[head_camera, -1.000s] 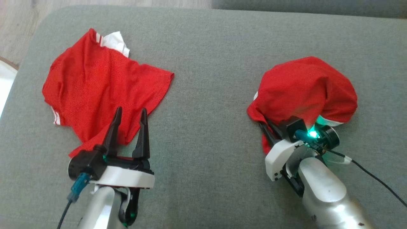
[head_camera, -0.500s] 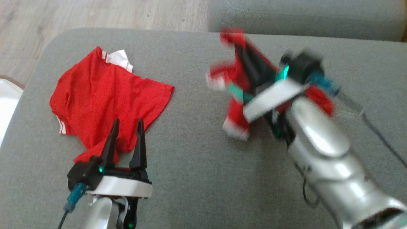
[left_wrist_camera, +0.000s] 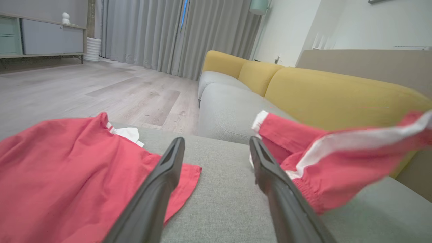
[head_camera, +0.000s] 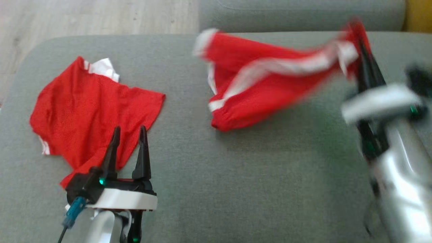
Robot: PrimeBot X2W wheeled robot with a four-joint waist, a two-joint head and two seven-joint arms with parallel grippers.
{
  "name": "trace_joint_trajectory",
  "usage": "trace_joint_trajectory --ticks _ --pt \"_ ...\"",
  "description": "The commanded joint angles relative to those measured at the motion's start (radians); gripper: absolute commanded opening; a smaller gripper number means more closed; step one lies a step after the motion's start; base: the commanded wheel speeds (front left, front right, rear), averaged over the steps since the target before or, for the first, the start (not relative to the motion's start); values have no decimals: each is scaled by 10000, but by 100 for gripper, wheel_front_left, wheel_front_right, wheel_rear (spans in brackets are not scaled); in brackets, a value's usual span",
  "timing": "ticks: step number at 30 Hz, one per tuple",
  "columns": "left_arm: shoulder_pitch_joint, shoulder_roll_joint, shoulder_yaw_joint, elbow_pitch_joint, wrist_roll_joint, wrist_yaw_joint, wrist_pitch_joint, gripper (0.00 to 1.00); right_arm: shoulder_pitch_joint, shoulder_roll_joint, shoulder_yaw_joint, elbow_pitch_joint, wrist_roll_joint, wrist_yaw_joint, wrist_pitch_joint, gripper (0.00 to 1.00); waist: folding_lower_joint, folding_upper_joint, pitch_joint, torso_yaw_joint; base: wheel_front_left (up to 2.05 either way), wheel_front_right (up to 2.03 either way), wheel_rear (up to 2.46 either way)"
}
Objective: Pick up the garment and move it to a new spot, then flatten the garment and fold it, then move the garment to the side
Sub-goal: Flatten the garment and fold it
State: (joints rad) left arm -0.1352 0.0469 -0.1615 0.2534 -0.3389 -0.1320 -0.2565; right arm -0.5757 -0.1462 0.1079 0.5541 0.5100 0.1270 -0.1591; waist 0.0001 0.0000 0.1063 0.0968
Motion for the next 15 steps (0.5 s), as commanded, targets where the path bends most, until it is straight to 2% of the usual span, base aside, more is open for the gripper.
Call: trace_joint_trajectory --ticks 1,4,5,6,7,11,15 --pt "-402 34 281 -306 113 27 -53 100 509 -217 -323 60 -414 37 239 0 -1 0 186 -206 0 0 0" --pt "-489 34 253 -284 161 25 -53 100 1102 -379 -1147 578 -875 37 377 0 -1 0 278 -307 0 0 0" --pt "-524 34 223 -265 186 24 -53 100 1329 -397 -1569 867 -1152 37 478 8 -1 0 299 -358 0 0 0" --pt "-552 34 196 -251 204 23 -53 100 1490 -391 -1877 1032 -1480 37 477 44 -1 0 317 -405 0 0 0" --pt "-573 34 182 -239 216 22 -53 100 1616 -324 -2314 1188 -1764 37 448 100 -1 0 329 -457 0 0 0" --pt "-598 34 203 -189 278 19 -53 100 1824 193 -3380 1310 -3092 37 379 100 -1 0 306 -701 0 0 0" --pt "-600 34 211 -183 287 17 -53 100 1905 706 -3422 602 -4206 37 -145 100 -1 0 186 -910 0 0 0"
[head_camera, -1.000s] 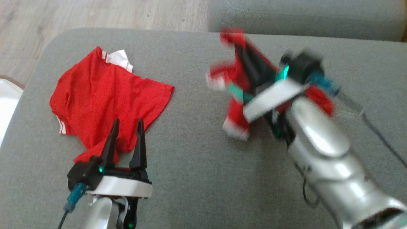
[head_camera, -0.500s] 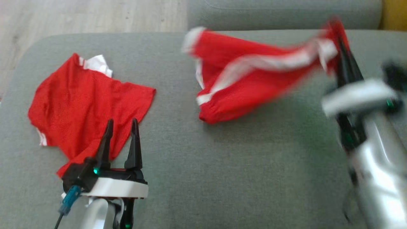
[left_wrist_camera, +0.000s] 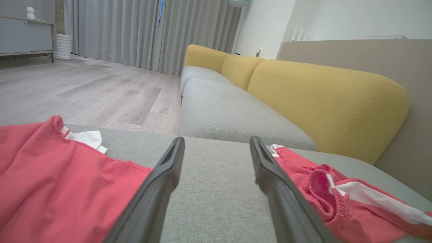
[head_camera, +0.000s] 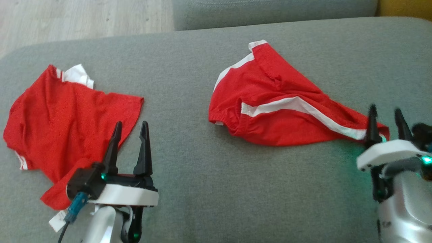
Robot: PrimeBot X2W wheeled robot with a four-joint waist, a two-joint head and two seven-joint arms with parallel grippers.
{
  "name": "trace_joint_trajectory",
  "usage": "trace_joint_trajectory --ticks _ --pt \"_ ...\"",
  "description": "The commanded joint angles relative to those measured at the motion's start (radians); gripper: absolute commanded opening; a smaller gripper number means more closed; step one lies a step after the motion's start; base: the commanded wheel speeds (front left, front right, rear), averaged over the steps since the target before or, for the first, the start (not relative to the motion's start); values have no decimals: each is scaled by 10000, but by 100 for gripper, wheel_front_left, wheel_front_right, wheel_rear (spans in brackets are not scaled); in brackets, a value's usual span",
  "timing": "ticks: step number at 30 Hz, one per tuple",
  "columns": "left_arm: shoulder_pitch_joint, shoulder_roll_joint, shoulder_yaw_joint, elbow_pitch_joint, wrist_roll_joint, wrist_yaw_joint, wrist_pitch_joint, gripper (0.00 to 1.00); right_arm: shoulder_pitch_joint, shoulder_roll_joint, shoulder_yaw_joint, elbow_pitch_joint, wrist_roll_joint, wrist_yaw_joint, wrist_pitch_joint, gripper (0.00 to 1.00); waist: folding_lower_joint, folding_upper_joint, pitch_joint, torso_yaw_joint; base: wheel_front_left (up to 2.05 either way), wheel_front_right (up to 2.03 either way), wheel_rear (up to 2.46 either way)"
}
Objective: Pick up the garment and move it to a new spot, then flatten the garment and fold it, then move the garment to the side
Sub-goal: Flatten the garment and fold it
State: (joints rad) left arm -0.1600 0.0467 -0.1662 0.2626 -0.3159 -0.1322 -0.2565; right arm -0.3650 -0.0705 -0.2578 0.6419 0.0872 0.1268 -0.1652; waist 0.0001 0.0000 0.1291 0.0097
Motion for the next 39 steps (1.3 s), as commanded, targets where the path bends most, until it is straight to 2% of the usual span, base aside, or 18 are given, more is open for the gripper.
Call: trace_joint_trajectory --ticks 1,5,11,16,22,27,33,37,39 --pt "-350 36 251 -290 51 18 -53 100 -163 32 393 -525 -135 39 -256 100 -1 0 -71 -79 0 0 0" --pt "-300 36 254 -372 -25 17 -53 100 215 183 1702 -1600 40 39 -755 100 -1 0 -227 -216 0 0 0" --pt "-182 36 284 -444 -49 17 -53 100 1339 199 3676 -3092 1341 39 -953 100 -1 0 -363 -322 0 0 0" --pt "-120 35 189 -448 -86 16 -53 100 2009 200 4307 -3549 1389 39 -962 100 -1 0 -428 -231 0 0 0" --pt "-139 35 130 -448 -152 16 -53 100 1859 201 4614 -3803 1187 39 -964 100 -1 0 -323 82 0 0 0" --pt "-255 35 30 -396 -207 16 -53 100 1208 201 5415 -3559 807 39 -898 100 -1 0 -153 521 0 0 0" --pt "-399 35 -82 -320 -345 16 -53 100 136 194 6629 -2887 453 39 111 100 -1 0 33 1073 0 0 0" --pt "-478 35 -290 -254 -508 17 -53 100 -997 34 7536 -1904 254 39 1323 100 -1 0 197 1527 0 0 0" --pt "-538 35 -447 -214 -627 26 -53 100 -1884 -78 8134 -861 69 39 2279 100 -1 0 322 1849 0 0 0"
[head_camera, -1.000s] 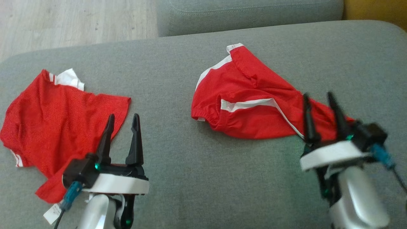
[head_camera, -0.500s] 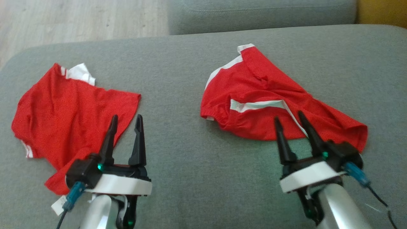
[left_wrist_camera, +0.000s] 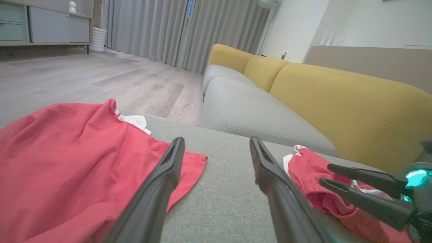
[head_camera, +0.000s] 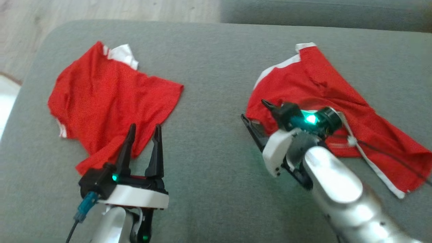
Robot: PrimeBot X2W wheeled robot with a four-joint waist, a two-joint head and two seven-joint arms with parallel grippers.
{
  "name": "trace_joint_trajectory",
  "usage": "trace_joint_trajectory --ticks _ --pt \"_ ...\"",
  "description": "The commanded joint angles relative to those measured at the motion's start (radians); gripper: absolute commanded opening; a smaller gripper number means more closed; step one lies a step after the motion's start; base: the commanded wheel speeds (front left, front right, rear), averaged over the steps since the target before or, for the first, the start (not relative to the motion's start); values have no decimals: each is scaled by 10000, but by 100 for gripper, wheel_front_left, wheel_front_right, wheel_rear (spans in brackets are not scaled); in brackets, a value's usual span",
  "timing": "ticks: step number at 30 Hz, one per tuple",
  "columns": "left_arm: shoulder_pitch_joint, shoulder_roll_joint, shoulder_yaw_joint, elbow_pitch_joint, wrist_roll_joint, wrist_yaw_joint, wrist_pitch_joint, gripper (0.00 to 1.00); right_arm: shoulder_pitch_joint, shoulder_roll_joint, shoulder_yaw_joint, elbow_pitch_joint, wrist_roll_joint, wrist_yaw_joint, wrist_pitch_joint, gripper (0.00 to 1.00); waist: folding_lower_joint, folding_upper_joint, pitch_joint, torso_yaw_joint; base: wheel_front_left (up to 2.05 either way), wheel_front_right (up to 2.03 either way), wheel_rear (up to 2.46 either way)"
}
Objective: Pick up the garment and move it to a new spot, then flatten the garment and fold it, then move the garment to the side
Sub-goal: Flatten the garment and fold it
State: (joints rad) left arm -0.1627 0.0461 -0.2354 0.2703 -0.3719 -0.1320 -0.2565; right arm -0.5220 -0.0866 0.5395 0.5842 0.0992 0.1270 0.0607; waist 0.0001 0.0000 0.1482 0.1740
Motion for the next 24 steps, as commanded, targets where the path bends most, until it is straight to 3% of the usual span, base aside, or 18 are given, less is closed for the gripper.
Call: trace_joint_trajectory --ticks 1,9,10,11,21,24 --pt "-537 41 181 -277 -105 30 -53 100 -587 57 304 97 -112 37 316 100 -1 0 165 320 0 0 0" --pt "-631 41 -96 -247 -267 130 -53 100 -1854 214 284 2786 -385 37 1824 100 -1 0 333 861 0 0 0" --pt "-634 41 -103 -248 -265 134 -53 100 -1939 249 225 2985 -303 37 1864 75 -1 0 346 883 0 0 0" --pt "-635 41 -109 -249 -261 136 -53 100 -2032 279 137 3112 -206 37 1790 0 -1 0 358 901 0 0 0" --pt "-648 41 15 -253 -133 169 -53 100 -2927 360 -1230 2609 1052 37 -1117 0 -1 0 370 740 0 0 0" --pt "-633 41 47 -239 -90 163 -53 100 -2907 361 -1168 2618 1525 37 -1407 0 -1 0 316 650 0 0 0"
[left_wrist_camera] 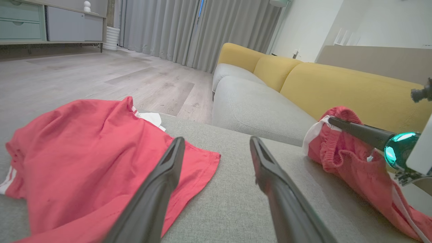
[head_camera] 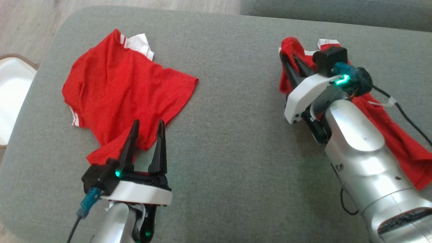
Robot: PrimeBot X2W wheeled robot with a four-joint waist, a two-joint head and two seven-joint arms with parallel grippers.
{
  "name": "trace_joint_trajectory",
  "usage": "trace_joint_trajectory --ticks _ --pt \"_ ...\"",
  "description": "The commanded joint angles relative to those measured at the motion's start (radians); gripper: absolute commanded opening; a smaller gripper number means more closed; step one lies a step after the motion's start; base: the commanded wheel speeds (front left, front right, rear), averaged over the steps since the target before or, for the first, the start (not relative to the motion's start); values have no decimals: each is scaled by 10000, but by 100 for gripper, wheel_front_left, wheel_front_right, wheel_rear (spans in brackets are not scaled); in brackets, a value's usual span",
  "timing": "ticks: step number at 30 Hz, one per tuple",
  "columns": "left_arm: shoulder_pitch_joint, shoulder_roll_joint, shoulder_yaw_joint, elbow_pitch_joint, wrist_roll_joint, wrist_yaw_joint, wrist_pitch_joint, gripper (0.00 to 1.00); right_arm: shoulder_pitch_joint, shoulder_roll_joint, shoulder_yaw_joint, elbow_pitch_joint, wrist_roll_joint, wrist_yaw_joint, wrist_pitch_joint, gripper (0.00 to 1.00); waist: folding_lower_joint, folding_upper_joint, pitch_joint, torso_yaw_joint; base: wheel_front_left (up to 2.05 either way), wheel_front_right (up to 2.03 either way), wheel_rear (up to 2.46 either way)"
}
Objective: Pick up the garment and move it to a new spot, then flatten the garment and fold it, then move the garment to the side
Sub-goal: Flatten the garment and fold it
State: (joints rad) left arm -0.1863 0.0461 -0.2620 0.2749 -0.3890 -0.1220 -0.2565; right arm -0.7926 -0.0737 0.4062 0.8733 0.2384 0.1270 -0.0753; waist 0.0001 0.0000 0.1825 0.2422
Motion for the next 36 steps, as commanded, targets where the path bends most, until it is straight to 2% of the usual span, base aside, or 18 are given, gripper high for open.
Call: trace_joint_trajectory --ticks 1,2,6,10,16,22,28,32,36 --pt "-396 41 309 -278 89 61 -53 100 -150 233 331 -228 290 37 -16 36 -1 0 -43 -55 0 0 0" --pt "-401 41 290 -270 97 57 -53 100 -77 233 485 -180 514 37 42 100 -1 0 -58 -72 0 0 0" --pt "-417 41 323 -273 110 50 -53 100 95 233 1084 -69 1002 37 74 100 -1 0 -98 -187 0 0 0" --pt "-374 41 469 -302 166 48 -53 100 193 234 1340 -275 1305 37 -567 100 -1 0 -147 -404 0 0 0" --pt "-272 41 653 -379 178 50 -53 100 381 234 1190 -677 1354 37 -1465 100 -1 0 -281 -849 0 0 0" --pt "-190 41 823 -530 262 23 -53 100 1231 234 210 -1530 975 37 -1840 100 -1 0 -506 -1482 0 0 0" --pt "-112 41 882 -649 281 18 -53 100 3054 234 -1183 -3270 161 37 -1861 100 -1 0 -612 -1948 0 0 0" --pt "-43 41 855 -668 283 13 -53 100 4269 235 -1684 -4035 -64 37 -1863 100 -1 0 -655 -2129 0 0 0" --pt "-39 41 830 -669 292 3 -53 100 4971 235 -1748 -4494 -296 37 -1863 100 -1 0 -618 -2208 0 0 0"
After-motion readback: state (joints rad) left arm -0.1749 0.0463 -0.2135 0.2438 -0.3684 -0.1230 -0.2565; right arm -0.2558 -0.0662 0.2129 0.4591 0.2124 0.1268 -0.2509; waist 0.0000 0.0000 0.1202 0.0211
